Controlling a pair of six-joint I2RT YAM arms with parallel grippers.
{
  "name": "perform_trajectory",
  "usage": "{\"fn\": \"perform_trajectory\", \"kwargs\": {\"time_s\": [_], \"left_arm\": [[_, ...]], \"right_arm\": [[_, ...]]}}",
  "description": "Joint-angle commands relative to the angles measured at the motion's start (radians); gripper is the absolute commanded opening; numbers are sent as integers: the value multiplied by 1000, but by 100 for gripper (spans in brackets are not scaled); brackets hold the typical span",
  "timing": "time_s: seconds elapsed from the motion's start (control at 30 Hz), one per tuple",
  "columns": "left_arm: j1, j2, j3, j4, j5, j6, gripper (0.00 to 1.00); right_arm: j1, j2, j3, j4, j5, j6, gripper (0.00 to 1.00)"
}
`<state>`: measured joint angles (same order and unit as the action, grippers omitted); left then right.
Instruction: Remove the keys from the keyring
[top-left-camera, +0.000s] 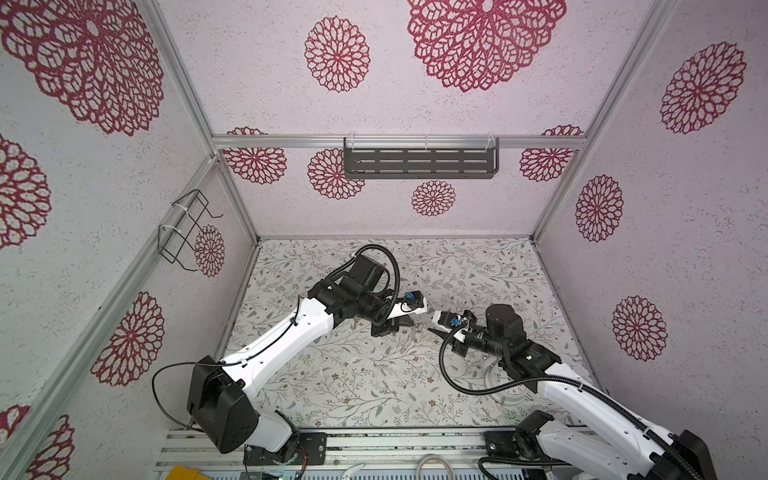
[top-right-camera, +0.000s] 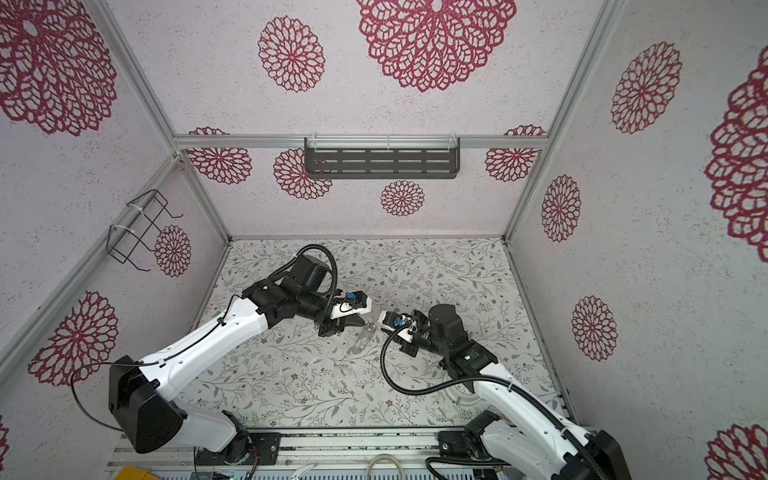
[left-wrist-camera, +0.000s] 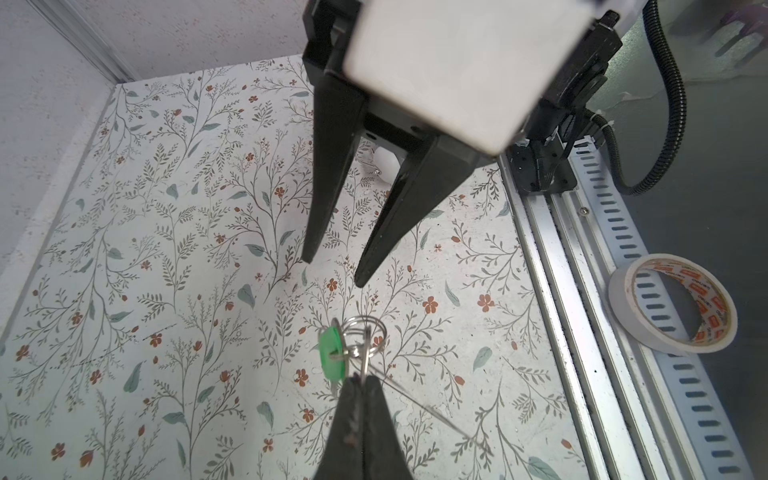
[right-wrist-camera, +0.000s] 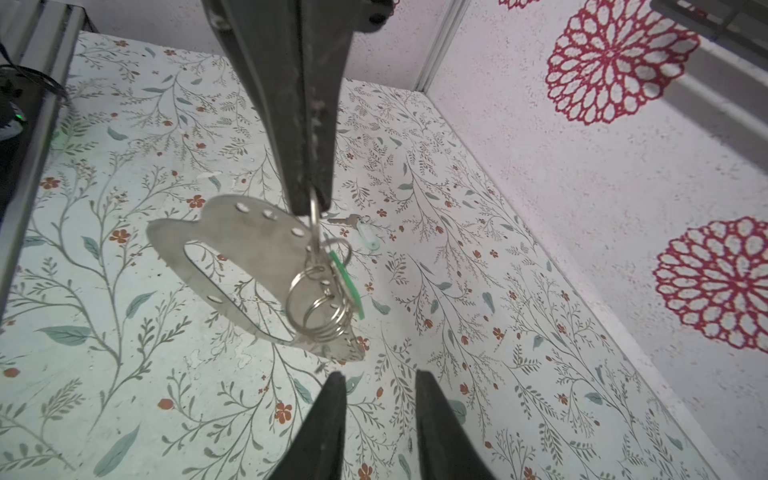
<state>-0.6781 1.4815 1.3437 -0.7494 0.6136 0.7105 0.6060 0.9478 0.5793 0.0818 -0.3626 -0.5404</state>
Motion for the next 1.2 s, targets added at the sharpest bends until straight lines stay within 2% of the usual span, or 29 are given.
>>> {"fn": "perform_trajectory", "kwargs": {"time_s": [0.0, 0.3, 0.43, 0.57, 0.83, 0.9, 1.07, 1.17], "left_arm": [[3, 7, 37, -34, 72, 28, 0], [3, 43, 89, -113, 106, 49, 0], [2, 42, 89, -120, 103, 47, 0], [2, 40, 87, -122, 108, 50, 0], [2, 58, 101, -132, 136, 67, 0], [1, 63, 107, -138, 142, 70, 0], [2, 65, 111, -143, 147, 78, 0], [3, 65, 114, -139, 145, 78, 0]], "right_arm": [[4, 20, -24, 139, 59, -15, 42], [0, 103, -84, 365, 57, -30, 46], [-15, 72, -112, 402, 19, -33, 48], [-34, 64, -112, 391, 39, -41, 50], [-49, 165, -92, 459, -10, -58, 51], [-63, 184, -83, 459, -66, -53, 51], [-90, 221, -65, 460, -297, 10, 51], [-89, 237, -65, 462, -358, 57, 50]]}}
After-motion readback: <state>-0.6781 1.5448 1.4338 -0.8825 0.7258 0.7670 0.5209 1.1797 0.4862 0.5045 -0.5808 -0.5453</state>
